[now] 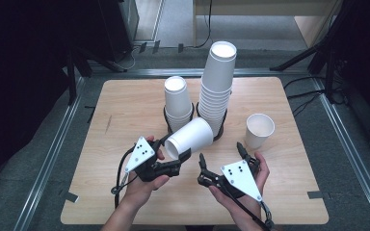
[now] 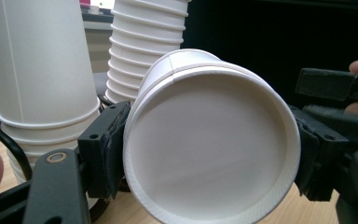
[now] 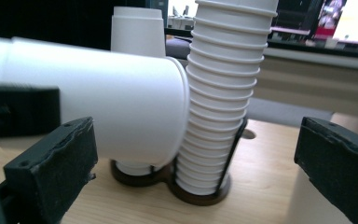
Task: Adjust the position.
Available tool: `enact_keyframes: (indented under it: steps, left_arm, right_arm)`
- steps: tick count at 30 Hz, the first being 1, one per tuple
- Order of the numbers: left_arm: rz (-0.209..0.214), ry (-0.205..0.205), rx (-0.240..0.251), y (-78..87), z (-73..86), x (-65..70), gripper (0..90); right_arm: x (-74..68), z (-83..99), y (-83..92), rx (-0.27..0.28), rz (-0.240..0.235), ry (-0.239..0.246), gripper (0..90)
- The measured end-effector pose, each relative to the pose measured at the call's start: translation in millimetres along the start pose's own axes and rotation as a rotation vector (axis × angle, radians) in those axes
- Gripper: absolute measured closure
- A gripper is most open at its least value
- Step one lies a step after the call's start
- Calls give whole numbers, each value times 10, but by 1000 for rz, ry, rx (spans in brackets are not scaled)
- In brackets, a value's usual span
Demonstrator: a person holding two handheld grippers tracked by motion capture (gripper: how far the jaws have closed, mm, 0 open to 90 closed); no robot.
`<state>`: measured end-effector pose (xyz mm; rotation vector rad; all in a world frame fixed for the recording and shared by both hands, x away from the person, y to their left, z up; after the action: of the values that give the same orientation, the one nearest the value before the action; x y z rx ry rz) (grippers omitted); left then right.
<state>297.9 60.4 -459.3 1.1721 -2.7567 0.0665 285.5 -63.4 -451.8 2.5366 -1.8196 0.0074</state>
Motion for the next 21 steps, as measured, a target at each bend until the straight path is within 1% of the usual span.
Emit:
enact_keyframes:
  steps: [2, 4, 8, 10, 12, 14, 15, 16, 20, 21]
  left_arm:
    - [3, 1, 3, -9, 7, 9, 243]
    - [5, -1, 1, -16, 19, 17, 243]
    - [5, 2, 6, -28, 34, 32, 243]
    - [5, 4, 12, -30, 32, 39, 243]
    - [10, 15, 26, -27, 13, 50, 242]
    - [14, 15, 42, -21, -13, 60, 242]
    - [14, 14, 45, -19, -18, 63, 242]
    - [15, 11, 47, -16, -21, 67, 242]
    - [9, 8, 52, -21, -15, 71, 242]
    - [10, 9, 53, -24, -12, 76, 242]
  right_arm:
    - [-19, -7, 4, 1, -4, -60, 0]
    - [-32, -6, 9, 1, -8, -101, 0]
    - [-65, 10, 25, -4, -24, -245, 0]
    - [-70, 17, 28, -4, -29, -293, 0]
    - [-86, 23, 32, -5, -42, -359, 0]
    - [-95, 26, 35, -4, -50, -409, 0]
    - [-102, 31, 37, -5, -56, -439, 0]
    - [-104, 34, 36, -6, -56, -459, 0]
    - [-137, 25, 34, -3, -85, -593, 0]
    - [-141, 24, 35, -5, -91, -616, 0]
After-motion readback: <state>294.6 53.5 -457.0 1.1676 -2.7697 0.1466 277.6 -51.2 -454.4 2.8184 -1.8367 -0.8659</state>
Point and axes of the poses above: each handheld gripper's, and its own axes: y roughly backward along the jaws, z roughly out of its underside, x roughly to its right, the point moved 10 cm from there along -y, roughly forward along the jaws, and after that the axes turned 6 degrees about x, right-handed, at the moved point
